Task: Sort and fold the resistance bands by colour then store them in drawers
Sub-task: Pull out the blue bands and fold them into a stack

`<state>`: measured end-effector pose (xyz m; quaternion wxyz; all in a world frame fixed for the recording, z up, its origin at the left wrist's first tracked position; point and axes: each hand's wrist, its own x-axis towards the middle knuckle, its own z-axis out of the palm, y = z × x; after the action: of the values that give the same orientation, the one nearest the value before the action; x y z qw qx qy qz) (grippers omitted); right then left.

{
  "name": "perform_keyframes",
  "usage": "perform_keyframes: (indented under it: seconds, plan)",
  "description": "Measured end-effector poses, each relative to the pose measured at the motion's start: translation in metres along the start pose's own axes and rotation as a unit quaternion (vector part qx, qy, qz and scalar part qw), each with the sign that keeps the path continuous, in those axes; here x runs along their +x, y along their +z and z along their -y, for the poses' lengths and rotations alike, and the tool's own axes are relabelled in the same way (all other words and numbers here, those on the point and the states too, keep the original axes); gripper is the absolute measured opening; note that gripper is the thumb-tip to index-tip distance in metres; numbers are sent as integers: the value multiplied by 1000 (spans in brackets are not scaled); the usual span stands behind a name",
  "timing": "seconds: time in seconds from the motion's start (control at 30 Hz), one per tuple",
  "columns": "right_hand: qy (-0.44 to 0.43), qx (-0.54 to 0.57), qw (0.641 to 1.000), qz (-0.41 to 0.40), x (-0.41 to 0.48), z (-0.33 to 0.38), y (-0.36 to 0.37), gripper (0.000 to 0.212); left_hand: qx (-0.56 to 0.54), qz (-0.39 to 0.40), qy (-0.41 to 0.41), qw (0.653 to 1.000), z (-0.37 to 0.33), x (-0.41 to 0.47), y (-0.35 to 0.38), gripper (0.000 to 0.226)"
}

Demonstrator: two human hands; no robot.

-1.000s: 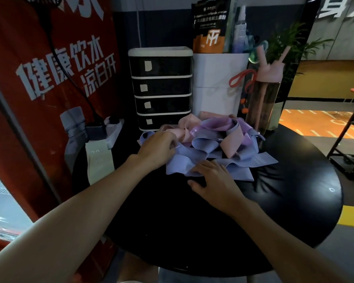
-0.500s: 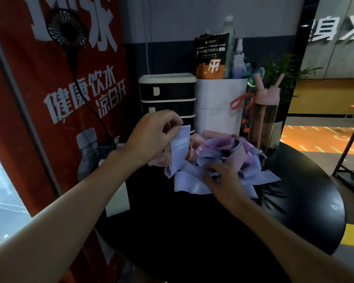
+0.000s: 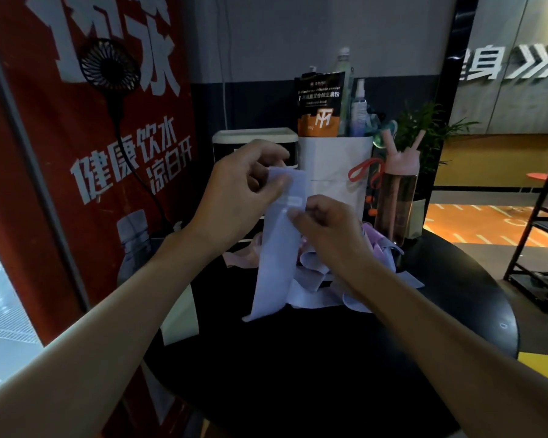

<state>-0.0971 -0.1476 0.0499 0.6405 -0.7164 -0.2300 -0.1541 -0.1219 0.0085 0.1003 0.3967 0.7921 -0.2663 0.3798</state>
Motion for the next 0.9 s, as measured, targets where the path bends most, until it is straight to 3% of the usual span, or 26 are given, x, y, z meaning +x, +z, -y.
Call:
perform_keyframes:
  seconds: [0.1, 0.23, 0.37, 0.5, 0.63, 0.77, 0.9]
  plan:
    - [19, 52, 998, -22, -2, 10, -5, 19, -108, 1, -128, 986, 1, -12, 10, 49]
    - [66, 85, 992, -71, -8, 7, -18, 18, -175, 112, -264, 942, 21, -47, 33, 36]
    - [106, 103, 984, -96, -20, 1, -33, 32, -197, 199, -233, 931, 33, -77, 52, 11]
    - [139, 137, 972, -131, -33, -14, -56, 20, -213, 170, -249, 929, 29, -94, 68, 9]
    - [180, 200, 946, -178, -49, -36, -81, 27, -207, 160, -233, 937, 31, -99, 71, 11]
    - [208, 147, 945, -204, -73, -65, -103, 31, -167, 196, -217, 942, 34, -96, 72, 13]
    - [203, 38, 951, -229, -105, -86, -118, 26, -72, 284, -194, 936, 40, -91, 65, 12]
